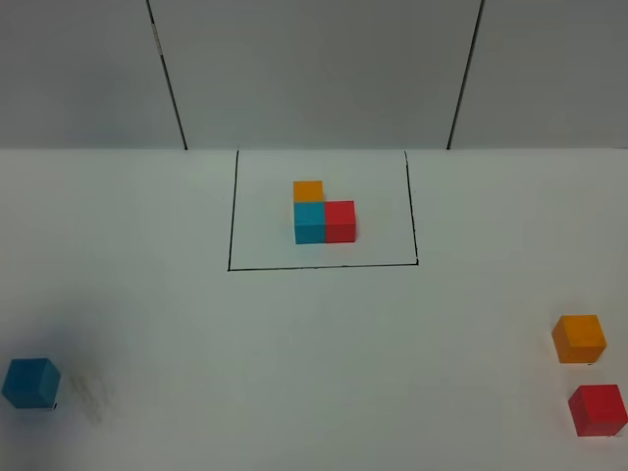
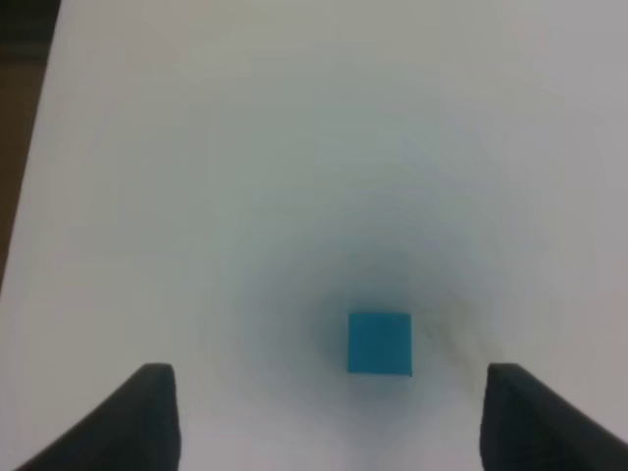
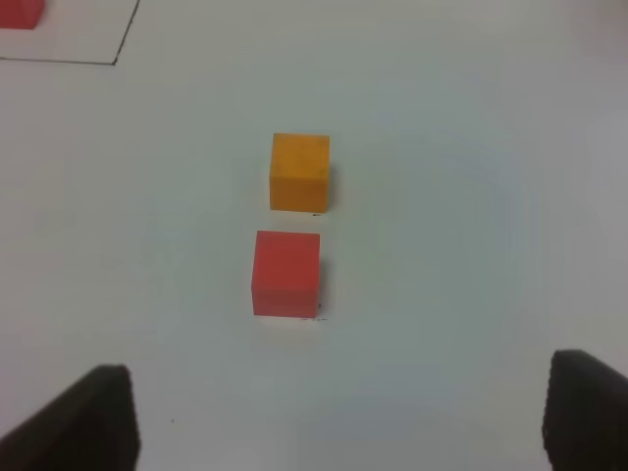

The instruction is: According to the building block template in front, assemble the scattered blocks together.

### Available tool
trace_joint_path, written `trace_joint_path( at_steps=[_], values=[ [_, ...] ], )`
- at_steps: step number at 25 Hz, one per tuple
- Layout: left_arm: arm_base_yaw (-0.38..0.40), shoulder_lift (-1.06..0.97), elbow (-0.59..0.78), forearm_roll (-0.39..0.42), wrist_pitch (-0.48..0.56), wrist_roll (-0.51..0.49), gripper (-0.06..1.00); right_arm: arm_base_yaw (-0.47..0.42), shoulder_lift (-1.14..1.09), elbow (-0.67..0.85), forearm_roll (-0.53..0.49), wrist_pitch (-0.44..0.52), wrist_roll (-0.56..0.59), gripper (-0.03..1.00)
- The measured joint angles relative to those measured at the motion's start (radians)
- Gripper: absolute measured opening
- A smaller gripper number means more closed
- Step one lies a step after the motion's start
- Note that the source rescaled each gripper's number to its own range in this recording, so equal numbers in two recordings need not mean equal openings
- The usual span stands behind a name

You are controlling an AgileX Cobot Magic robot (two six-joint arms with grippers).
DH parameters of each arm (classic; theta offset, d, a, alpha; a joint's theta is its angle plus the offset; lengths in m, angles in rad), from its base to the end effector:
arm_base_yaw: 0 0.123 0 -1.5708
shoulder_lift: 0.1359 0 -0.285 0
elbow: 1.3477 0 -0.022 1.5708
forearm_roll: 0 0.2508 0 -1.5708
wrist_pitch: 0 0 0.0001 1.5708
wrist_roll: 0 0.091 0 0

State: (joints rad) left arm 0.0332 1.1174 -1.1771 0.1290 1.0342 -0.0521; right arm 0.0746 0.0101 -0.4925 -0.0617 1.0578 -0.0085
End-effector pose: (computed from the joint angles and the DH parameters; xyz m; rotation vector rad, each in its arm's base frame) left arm 0.2127 0.0171 0.3822 -0.0721 2.4523 0.1567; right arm -0.0020 -0.0051 0.2756 -0.0834 2.0559 -0.0331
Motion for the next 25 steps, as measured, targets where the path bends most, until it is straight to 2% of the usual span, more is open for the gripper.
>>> trace_joint_path(
  at_steps=[4, 7, 9, 18, 21, 25],
  values=[
    [0.000, 0.171, -0.012, -0.014, 0.087, -0.054, 0.51, 0.000, 0.000, 0.000, 0.000, 0.000, 0.000, 0.77],
    [0.000, 0.246, 0.030, -0.017, 0.076, -0.080, 0.51, 0.000, 0.000, 0.000, 0.000, 0.000, 0.000, 0.77],
    [0.000, 0.262, 0.093, -0.022, 0.012, -0.083, 0.51, 0.000, 0.000, 0.000, 0.000, 0.000, 0.000, 0.77],
    [0.000, 0.269, 0.454, -0.049, -0.457, -0.086, 0.51, 0.000, 0.000, 0.000, 0.000, 0.000, 0.000, 0.77],
    [0.000, 0.269, 0.506, -0.051, -0.559, -0.086, 0.51, 0.000, 0.000, 0.000, 0.000, 0.000, 0.000, 0.77],
    [0.000, 0.293, 0.516, -0.052, -0.609, -0.099, 0.51, 0.000, 0.000, 0.000, 0.000, 0.000, 0.000, 0.77]
  ],
)
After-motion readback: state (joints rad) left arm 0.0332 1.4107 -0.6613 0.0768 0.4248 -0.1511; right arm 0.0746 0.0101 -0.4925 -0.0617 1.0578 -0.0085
